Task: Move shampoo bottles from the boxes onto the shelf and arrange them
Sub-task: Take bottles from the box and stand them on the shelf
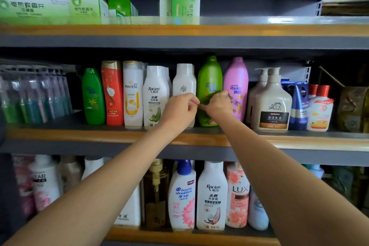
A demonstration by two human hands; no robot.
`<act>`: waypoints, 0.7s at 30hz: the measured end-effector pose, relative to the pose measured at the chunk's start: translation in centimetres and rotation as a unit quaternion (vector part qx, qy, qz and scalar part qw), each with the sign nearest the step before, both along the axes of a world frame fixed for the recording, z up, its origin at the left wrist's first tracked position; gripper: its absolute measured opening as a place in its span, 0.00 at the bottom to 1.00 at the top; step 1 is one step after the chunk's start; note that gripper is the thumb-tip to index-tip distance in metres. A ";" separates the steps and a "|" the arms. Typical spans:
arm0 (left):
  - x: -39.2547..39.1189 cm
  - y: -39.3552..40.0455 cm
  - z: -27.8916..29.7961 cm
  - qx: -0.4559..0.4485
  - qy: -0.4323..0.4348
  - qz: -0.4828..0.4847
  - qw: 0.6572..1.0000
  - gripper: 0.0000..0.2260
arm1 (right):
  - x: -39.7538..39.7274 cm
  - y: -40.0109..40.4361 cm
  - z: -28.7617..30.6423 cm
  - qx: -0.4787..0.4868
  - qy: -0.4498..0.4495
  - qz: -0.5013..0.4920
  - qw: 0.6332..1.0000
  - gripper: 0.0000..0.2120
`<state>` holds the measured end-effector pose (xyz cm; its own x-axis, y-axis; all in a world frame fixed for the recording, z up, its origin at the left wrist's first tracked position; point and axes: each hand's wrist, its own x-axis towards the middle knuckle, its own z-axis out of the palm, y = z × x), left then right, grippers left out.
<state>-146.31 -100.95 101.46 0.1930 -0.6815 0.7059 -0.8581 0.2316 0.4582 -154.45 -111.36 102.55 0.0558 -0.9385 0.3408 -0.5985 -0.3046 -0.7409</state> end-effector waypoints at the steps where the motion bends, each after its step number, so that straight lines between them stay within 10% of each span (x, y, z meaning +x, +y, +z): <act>1: -0.1 0.1 -0.1 -0.007 0.007 -0.003 1.000 0.12 | -0.1 0.1 0.0 0.001 0.006 0.006 1.000 0.36; 9: -4.5 6.4 -6.8 -0.091 0.038 -0.104 0.990 0.10 | -7.5 9.2 -1.9 -0.293 0.107 0.026 0.950 0.18; 14: -8.1 9.7 -19.2 0.064 0.118 -0.139 0.981 0.08 | -14.6 14.5 -11.0 -0.384 0.186 0.104 0.898 0.09; 19: -9.7 10.6 -27.2 0.206 0.160 -0.101 0.960 0.08 | -14.8 14.6 -17.6 -0.249 0.261 0.220 0.906 0.11; 21: -9.4 11.6 -29.8 0.269 0.134 -0.067 0.951 0.08 | -13.7 15.3 -23.3 -0.126 0.382 0.322 0.857 0.16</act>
<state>-155.71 -89.39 71.67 0.2022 -0.9618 0.1847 -0.6729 0.0006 0.7398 -168.19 -96.07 79.24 0.8314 -0.5317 0.1617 -0.5279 -0.8465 -0.0692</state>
